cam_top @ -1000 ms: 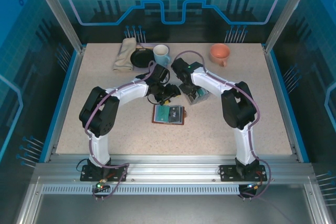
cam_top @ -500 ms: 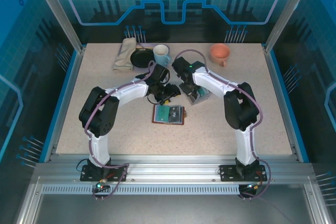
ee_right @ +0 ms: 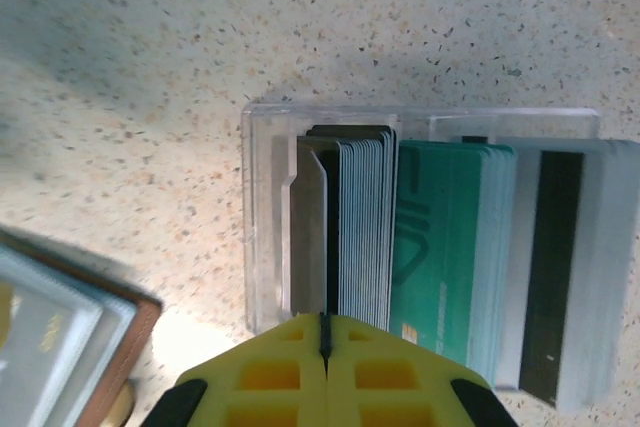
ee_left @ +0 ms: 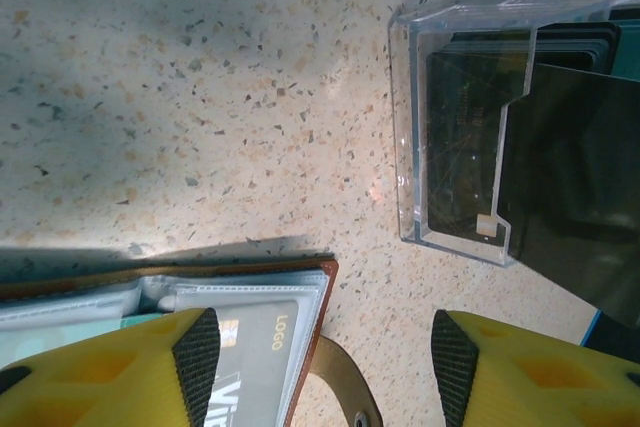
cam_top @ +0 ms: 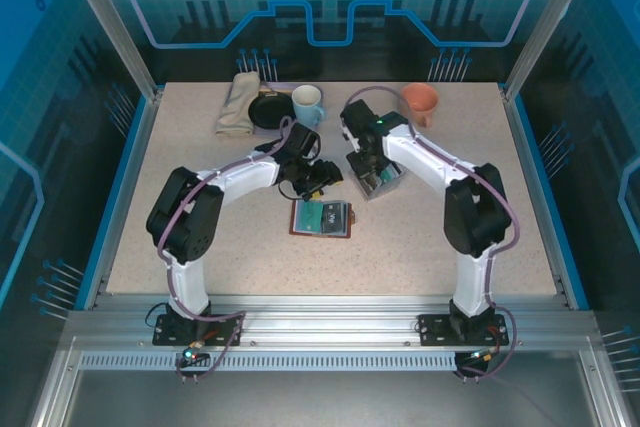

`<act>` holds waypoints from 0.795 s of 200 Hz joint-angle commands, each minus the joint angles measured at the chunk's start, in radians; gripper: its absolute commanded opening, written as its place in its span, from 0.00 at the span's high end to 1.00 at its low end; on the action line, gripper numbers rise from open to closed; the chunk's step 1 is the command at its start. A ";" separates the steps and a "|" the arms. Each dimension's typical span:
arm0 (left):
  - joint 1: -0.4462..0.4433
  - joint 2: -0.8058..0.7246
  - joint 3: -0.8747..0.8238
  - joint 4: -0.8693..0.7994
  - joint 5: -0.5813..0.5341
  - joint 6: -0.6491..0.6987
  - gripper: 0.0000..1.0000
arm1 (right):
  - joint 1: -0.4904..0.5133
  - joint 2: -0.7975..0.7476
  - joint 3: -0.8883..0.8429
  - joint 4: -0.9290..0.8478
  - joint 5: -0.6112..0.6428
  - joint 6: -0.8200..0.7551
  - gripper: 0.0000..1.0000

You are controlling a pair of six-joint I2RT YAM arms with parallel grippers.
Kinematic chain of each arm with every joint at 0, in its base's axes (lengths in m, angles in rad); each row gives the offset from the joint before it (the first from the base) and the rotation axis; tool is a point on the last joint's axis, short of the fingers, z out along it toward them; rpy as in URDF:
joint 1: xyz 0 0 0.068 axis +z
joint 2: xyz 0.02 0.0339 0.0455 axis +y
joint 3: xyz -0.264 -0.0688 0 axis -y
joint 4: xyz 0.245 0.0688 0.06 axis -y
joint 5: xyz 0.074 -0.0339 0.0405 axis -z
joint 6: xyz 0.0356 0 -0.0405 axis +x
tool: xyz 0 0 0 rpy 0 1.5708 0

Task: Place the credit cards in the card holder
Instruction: Pick up the credit card from the storage box.

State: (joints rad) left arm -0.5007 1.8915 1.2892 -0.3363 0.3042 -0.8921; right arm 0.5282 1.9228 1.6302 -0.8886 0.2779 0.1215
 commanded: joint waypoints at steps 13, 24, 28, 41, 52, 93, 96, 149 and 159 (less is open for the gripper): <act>0.057 -0.132 -0.102 0.171 0.113 -0.025 0.32 | -0.058 -0.174 -0.068 0.018 -0.195 0.102 1.00; 0.073 -0.159 -0.136 0.230 0.154 -0.040 0.30 | -0.075 -0.225 -0.104 0.050 -0.261 0.135 1.00; 0.079 -0.169 -0.141 0.251 0.167 -0.045 0.29 | -0.081 -0.244 -0.119 0.061 -0.284 0.149 1.00; 0.091 -0.190 -0.168 0.329 0.218 -0.067 0.26 | -0.101 -0.297 -0.162 0.106 -0.381 0.193 1.00; 0.096 -0.198 -0.171 0.382 0.261 -0.085 0.24 | -0.122 -0.342 -0.198 0.157 -0.476 0.243 1.00; 0.099 -0.180 -0.147 0.547 0.411 -0.154 0.22 | -0.179 -0.451 -0.305 0.360 -0.771 0.438 1.00; 0.097 -0.178 -0.145 0.552 0.417 -0.156 0.22 | -0.180 -0.456 -0.311 0.372 -0.781 0.450 1.00; 0.095 -0.193 -0.147 0.653 0.493 -0.184 0.37 | -0.201 -0.457 -0.347 0.453 -0.844 0.539 1.00; 0.094 -0.200 -0.149 0.657 0.494 -0.182 0.48 | -0.204 -0.452 -0.355 0.463 -0.848 0.551 1.00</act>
State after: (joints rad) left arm -0.4030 1.7229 1.1355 0.2470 0.7319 -1.0615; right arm 0.3462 1.4754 1.2995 -0.4911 -0.5037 0.6075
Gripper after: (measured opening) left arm 0.603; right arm 0.053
